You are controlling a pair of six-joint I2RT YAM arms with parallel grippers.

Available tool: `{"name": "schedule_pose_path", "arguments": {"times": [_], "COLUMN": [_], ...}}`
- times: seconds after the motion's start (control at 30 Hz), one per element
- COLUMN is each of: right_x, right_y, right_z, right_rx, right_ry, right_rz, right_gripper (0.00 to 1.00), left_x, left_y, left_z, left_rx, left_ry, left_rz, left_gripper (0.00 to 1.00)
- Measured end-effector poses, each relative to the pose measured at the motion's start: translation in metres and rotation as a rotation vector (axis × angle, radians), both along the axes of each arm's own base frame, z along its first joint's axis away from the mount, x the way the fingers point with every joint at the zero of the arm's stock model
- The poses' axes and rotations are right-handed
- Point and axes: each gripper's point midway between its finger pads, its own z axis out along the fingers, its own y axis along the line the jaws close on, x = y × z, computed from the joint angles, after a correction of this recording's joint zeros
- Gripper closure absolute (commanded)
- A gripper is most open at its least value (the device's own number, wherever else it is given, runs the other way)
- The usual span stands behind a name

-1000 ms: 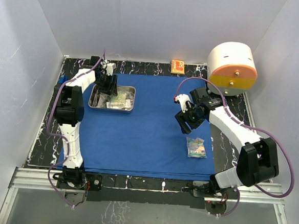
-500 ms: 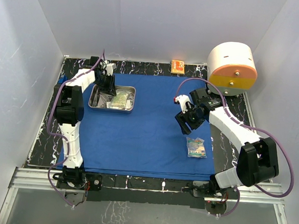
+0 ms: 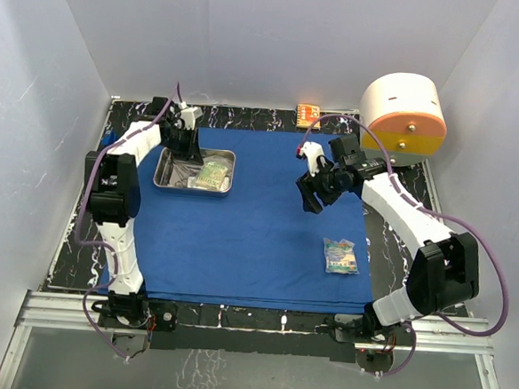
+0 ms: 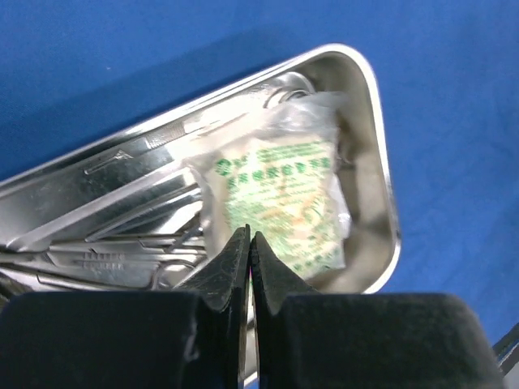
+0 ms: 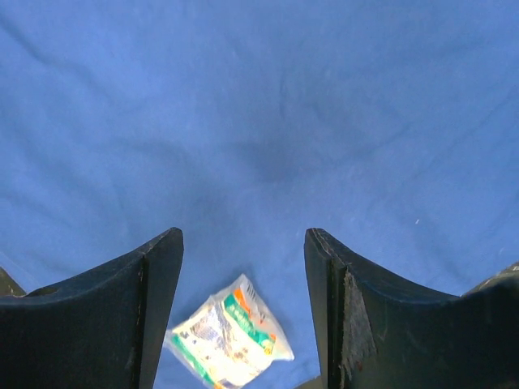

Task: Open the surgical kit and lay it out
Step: Pick up the medical item from the container.

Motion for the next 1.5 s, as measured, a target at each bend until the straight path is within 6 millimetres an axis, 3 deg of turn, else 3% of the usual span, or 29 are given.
{"name": "schedule_pose_path", "arguments": {"times": [0.13,0.27,0.33,0.43,0.53,0.7,1.1,1.3,1.43,1.5], "right_x": [0.017,0.031,0.034,0.035,0.034,0.031,0.024,0.019,0.019,0.019], "right_y": [0.014,0.026,0.03,0.031,0.031,0.03,0.028,0.026,0.025,0.025], "right_z": [0.016,0.026,0.026,0.024,0.024,0.017,0.004,-0.004,-0.005,-0.005], "right_rx": [0.063,0.104,0.112,0.115,0.115,0.11,0.099,0.089,0.086,0.086], "right_ry": [-0.054,-0.089,-0.093,-0.088,-0.088,-0.077,-0.048,-0.027,-0.027,-0.028], "right_rz": [0.017,0.026,0.029,0.029,0.031,0.032,0.034,0.034,0.033,0.032], "right_gripper": [0.41,0.42,0.42,0.42,0.42,0.42,0.43,0.43,0.43,0.43], "left_x": [-0.006,-0.002,0.003,0.014,0.021,0.015,0.011,0.009,0.009,0.009], "left_y": [-0.003,-0.004,-0.004,-0.005,-0.005,-0.005,-0.015,-0.023,-0.025,-0.026], "left_z": [0.031,0.054,0.056,0.047,0.022,-0.017,-0.023,-0.028,-0.029,-0.029], "left_rx": [-0.026,-0.027,-0.026,-0.028,-0.027,-0.02,-0.032,-0.049,-0.061,-0.068], "left_ry": [-0.078,-0.151,-0.157,-0.142,-0.095,0.001,0.018,0.032,0.036,0.037], "left_rz": [-0.015,-0.026,-0.029,-0.029,-0.025,-0.024,-0.042,-0.053,-0.052,-0.053], "left_gripper": [0.97,0.75,0.67,0.6,0.56,0.52,0.69,0.84,1.0,1.0]}}
